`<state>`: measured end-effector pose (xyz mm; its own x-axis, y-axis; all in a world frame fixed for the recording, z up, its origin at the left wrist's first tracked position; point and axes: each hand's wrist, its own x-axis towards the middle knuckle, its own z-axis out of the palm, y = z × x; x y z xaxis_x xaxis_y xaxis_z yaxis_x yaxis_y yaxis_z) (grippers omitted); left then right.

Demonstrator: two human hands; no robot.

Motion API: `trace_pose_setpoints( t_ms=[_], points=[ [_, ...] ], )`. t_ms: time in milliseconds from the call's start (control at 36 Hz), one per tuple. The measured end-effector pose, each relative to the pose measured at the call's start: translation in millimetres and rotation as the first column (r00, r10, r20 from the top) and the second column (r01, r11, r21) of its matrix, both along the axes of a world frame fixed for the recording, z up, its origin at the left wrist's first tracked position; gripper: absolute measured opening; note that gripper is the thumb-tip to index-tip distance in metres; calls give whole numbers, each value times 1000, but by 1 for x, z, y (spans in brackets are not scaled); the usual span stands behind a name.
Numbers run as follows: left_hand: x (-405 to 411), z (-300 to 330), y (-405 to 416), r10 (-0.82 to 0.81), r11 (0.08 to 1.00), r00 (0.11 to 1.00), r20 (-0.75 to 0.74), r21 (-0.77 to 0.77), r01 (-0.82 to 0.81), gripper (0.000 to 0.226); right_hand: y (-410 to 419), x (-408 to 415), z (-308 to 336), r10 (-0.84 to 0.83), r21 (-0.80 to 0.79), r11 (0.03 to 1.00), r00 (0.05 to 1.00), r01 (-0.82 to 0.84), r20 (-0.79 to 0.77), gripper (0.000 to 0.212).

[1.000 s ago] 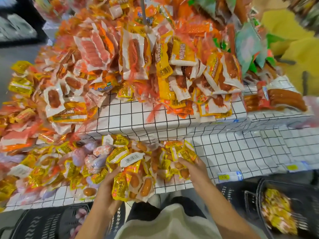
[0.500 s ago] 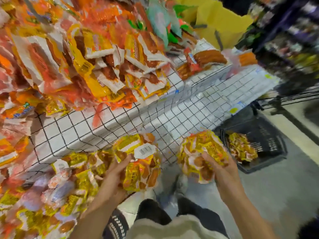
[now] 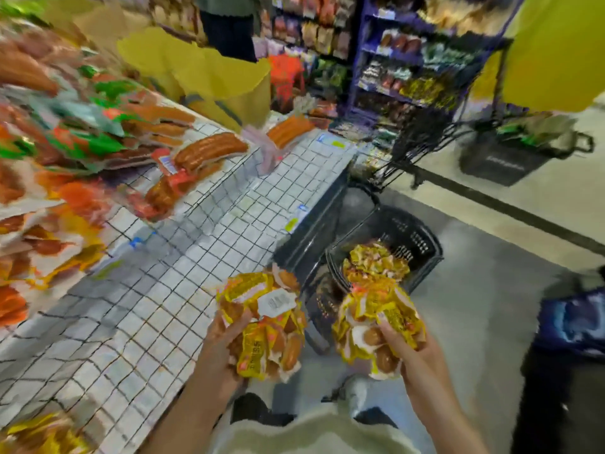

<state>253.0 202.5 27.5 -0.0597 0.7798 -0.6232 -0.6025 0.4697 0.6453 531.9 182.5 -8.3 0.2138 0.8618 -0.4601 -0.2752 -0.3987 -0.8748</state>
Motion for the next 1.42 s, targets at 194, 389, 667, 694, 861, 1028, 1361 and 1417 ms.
trace_pose_setpoints(
  t_ms=[194,389,667,694,861,1028,1361,1417],
  points=[
    [106,-14,53,-144,988,988,-50,-71,140,53,8,108,-21,-116,-51,991,990,120,80,69],
    [163,-44,108,-249,967,967,-56,-63,245,40,26,172,-43,-271,-131,950,957,283,102,59],
    [202,-135,222,-362,919,929,-82,-197,341,27,92,184,-101,-406,-281,855,899,437,164,64],
    [206,-147,233,-378,911,921,-90,-210,354,26,101,181,-112,-411,-296,844,894,447,178,62],
    [233,-258,307,-405,901,894,-191,-252,354,31,179,165,-212,-445,-359,794,871,491,207,56],
    [259,-373,367,-481,871,847,-228,-234,432,30,255,159,-333,-479,-367,791,868,490,127,41],
    [296,-549,434,-613,787,730,-302,-313,532,46,324,156,-521,-557,-380,728,815,571,159,53],
    [296,-570,435,-610,789,741,-283,-309,531,43,321,156,-545,-576,-379,714,801,589,161,54]
  ],
)
